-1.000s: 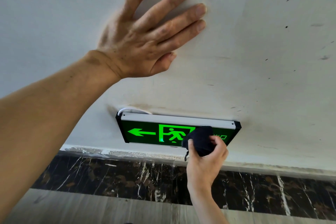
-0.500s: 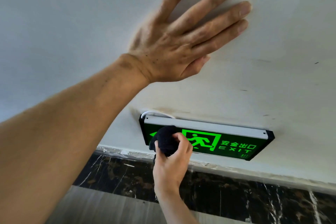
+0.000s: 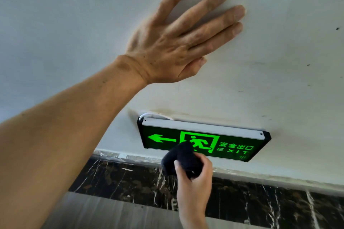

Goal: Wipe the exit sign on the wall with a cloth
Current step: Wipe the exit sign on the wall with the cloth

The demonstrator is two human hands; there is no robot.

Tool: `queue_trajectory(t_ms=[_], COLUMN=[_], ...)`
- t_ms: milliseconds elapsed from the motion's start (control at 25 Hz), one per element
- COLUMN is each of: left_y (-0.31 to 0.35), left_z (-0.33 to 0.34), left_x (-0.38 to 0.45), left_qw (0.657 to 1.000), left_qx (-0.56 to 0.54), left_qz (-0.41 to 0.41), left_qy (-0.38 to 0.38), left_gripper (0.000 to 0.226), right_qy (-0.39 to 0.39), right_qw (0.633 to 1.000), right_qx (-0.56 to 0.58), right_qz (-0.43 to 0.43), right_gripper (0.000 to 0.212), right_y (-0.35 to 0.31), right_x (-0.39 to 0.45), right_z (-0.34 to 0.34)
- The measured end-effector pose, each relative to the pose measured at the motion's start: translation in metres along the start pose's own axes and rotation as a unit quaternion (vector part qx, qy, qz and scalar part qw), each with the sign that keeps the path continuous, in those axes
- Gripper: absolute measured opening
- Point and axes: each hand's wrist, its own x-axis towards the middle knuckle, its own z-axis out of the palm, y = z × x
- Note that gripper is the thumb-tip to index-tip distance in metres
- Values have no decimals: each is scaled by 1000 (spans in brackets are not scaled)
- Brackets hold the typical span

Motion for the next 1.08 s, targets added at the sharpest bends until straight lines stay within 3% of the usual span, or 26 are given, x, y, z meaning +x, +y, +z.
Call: queue_trajectory(t_ms=[160, 320, 1080], left_y=[-2, -2, -2], left_z=[1, 0, 1], left_x=[-2, -3, -3], left_qw=[1000, 1000, 1000], left_qx=[23, 30, 20], left_qz=[2, 4, 0], left_qy=[2, 4, 3], left_gripper=[70, 69, 68], right_qy=[129, 178, 38], right_qw=[989, 983, 996], right_qx=[-40, -30, -69], right_qz=[58, 41, -33], right_gripper=[58, 60, 61], right_y=[32, 42, 14], right_x=[40, 71, 22], right_z=[-89, -123, 24])
